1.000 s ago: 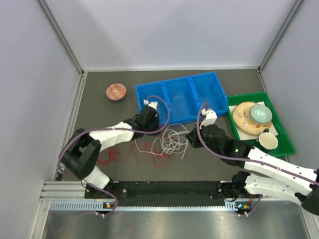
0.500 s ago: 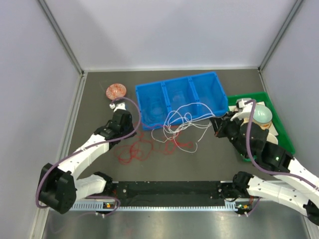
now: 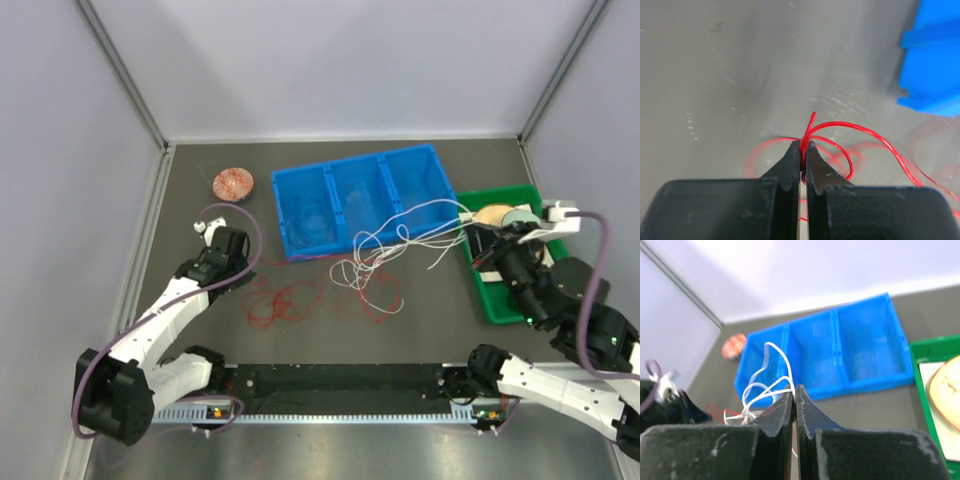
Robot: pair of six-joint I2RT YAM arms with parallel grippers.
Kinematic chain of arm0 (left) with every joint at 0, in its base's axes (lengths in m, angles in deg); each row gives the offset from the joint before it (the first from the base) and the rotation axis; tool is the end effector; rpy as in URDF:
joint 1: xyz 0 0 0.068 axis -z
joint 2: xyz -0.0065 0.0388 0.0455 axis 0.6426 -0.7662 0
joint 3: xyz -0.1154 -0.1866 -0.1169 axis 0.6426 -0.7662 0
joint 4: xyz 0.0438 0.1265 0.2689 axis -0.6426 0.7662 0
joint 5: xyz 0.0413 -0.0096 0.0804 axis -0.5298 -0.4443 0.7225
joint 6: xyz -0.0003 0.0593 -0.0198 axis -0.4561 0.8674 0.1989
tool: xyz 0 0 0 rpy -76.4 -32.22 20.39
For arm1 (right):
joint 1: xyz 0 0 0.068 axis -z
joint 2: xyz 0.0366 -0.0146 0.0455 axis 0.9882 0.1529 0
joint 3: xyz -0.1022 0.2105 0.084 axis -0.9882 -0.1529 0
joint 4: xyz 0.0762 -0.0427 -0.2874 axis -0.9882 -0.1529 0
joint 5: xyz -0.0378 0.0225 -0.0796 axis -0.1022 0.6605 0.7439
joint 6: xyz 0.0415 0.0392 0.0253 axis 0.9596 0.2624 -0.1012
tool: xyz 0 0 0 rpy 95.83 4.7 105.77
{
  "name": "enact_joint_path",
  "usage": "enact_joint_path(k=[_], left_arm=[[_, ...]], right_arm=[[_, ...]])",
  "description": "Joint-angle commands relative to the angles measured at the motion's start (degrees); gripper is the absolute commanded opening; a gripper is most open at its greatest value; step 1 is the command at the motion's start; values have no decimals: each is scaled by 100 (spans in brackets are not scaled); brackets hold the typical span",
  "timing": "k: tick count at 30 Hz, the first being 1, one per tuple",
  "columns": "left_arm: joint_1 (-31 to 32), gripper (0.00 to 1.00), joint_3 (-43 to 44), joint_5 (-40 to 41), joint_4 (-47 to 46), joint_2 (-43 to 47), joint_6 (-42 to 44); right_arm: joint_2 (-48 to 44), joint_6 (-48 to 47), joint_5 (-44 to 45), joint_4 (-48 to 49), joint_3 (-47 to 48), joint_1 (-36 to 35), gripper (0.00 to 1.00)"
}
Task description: Untangle the cables
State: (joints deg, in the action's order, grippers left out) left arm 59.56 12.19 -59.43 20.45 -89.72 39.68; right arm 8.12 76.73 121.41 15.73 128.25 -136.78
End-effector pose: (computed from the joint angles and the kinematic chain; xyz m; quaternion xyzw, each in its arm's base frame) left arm 0.2485 -0.0762 0.1696 -0.2102 0.9218 -0.0540 0.3212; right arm 0.1058 0.1001 0.4149 0.0423 0.7161 0.2247 0.6594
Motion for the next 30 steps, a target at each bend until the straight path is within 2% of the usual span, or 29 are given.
enact_joint_path(k=[1, 6, 9, 11, 13, 15, 16, 17, 18, 22, 24, 27, 30], left_arm=[[-190, 0, -137, 400, 183, 75, -159], [-270, 0, -137, 741, 340, 101, -431], [-287, 0, -207, 848, 236, 416, -537], [-287, 0, -355, 551, -105, 794, -266], [-296, 0, -418, -176, -518, 1066, 207], [-279, 0, -409, -557, -660, 1138, 429], [-270, 5, -392, -698, -670, 1138, 439], [-252, 18, -331, -838, -661, 1112, 430], [-244, 55, -313, -892, -652, 1094, 456], [-16, 99, -172, -971, -617, 1234, 544], [151, 99, -120, -972, -696, 1357, 605], [800, 99, 91, -735, -731, 1297, 754], [1679, 99, 170, -1188, -1264, 938, 1000]], right_arm=[[-199, -304, 286, 402, 549, 38, 0], [-76, -358, 233, 560, 673, 38, 0], [126, -332, 216, 560, 516, 38, 0], [301, -200, 128, 552, 270, 38, 0], [442, 10, 67, 543, 16, 38, 0], [705, 143, 5, 552, -143, 38, 0], [802, 265, -30, 560, -275, 46, 0], [899, 310, -74, 604, -346, 46, 0], [1039, 371, -100, 639, -425, 46, 0], [1312, 678, -539, 876, -898, 326, 0], [1470, 871, -934, 990, -1066, 511, 0], [1550, 1083, -1497, 1114, -1365, 872, 0], [1532, 1136, -1691, 1167, -1463, 1057, 0]])
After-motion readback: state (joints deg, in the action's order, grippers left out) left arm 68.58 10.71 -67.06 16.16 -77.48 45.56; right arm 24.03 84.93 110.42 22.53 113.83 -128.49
